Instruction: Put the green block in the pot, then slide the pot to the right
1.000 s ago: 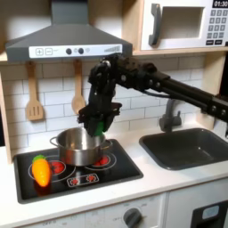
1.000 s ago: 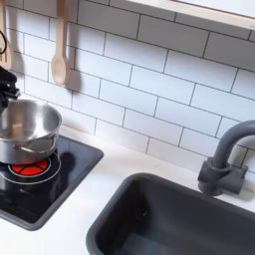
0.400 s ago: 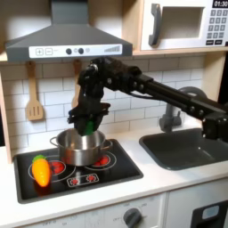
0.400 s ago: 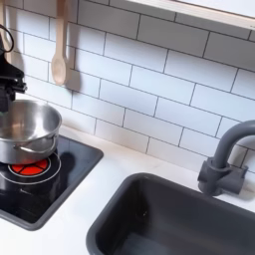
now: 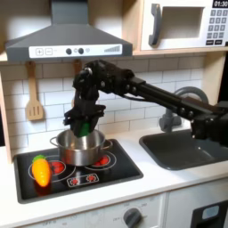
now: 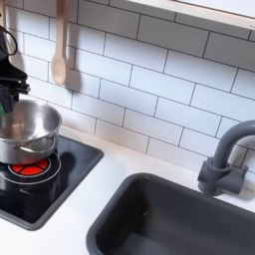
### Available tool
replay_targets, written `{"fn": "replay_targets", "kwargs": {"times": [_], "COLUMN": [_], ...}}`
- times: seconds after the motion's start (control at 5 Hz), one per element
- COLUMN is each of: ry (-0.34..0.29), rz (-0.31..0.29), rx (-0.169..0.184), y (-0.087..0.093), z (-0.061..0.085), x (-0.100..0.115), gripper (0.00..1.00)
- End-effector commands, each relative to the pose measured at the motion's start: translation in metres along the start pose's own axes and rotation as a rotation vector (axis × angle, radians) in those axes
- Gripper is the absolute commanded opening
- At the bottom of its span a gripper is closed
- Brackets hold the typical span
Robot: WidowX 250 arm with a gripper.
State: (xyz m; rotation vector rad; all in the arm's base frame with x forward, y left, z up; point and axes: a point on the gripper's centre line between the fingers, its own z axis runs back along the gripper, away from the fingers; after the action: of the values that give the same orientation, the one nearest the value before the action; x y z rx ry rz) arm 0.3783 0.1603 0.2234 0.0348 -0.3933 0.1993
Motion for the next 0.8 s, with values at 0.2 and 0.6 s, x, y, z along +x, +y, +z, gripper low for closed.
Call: {"fn": "replay_targets", "kwargs": {"times": [0.2, 0.6], "ry": [0.02, 0.032], "rz": [-0.004, -0.021], "rx": [-0.026, -0.02], "y": [-0.0102, -0.0095], "z": [-0.0119, -0.0133], "x": [0.0017, 0.0056], "gripper": [0.0, 1.0]}}
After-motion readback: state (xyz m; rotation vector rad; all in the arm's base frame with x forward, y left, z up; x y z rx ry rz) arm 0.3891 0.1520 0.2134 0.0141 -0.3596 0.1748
